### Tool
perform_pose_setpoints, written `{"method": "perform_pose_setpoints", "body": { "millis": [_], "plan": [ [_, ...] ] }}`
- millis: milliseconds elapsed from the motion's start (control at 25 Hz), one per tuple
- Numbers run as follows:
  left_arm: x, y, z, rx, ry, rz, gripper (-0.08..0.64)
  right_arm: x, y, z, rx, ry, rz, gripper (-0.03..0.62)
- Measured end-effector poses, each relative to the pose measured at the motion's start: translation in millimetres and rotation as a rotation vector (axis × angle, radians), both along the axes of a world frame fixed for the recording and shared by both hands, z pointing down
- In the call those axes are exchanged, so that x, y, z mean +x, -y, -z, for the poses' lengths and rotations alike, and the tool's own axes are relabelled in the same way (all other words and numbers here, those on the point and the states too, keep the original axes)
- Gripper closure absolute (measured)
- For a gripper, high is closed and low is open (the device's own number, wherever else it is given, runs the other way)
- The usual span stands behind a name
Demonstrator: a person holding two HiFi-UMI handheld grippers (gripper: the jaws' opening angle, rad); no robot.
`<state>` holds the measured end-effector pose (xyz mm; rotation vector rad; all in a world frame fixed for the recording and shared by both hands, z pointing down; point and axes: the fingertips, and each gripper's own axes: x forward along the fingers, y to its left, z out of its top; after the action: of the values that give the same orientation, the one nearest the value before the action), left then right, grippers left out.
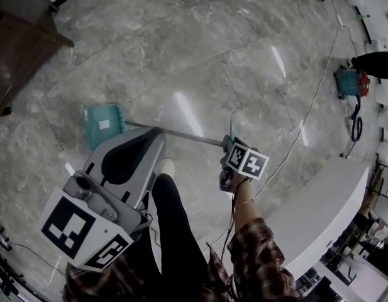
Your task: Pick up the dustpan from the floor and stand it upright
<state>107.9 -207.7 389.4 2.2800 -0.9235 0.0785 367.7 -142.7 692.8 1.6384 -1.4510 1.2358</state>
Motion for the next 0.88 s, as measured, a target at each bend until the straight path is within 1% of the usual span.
{"method": "perform_pose_setpoints", "body": {
  "millis": [120, 200, 520, 640, 760, 880],
  "plan": [
    [-16.4, 2.5, 30.8, 0.029, -0.002, 0.065, 0.56, -24.6, 16.2, 32.3, 0.012, -0.004, 0.085, 0.464],
    [-35.0, 0.4, 42.5, 0.037, 0.005, 0.104, 0.56, -44.9, 24.4, 50.8, 0.026, -0.012, 0.122, 0.459],
    [-154.0, -24.5, 61.4, 0.018, 0.024, 0.264, 0.56, -152.7, 41.0, 108.2, 0.053, -0.02, 0.283, 0.445],
    [-206.0, -39.2, 77.2, 0.023, 0.04, 0.303, 0.56, -205.2, 45.4, 136.4, 0.083, 0.014, 0.328, 0.443],
    [-251.1, -56.2, 91.4, 0.042, 0.033, 0.352, 0.56, -257.9, 48.3, 158.0, 0.113, 0.092, 0.332, 0.443],
    [-287.3, -75.3, 100.0, 0.043, 0.018, 0.409, 0.56, -299.5, 43.4, 167.2, 0.122, 0.084, 0.369, 0.444]
  ]
}}
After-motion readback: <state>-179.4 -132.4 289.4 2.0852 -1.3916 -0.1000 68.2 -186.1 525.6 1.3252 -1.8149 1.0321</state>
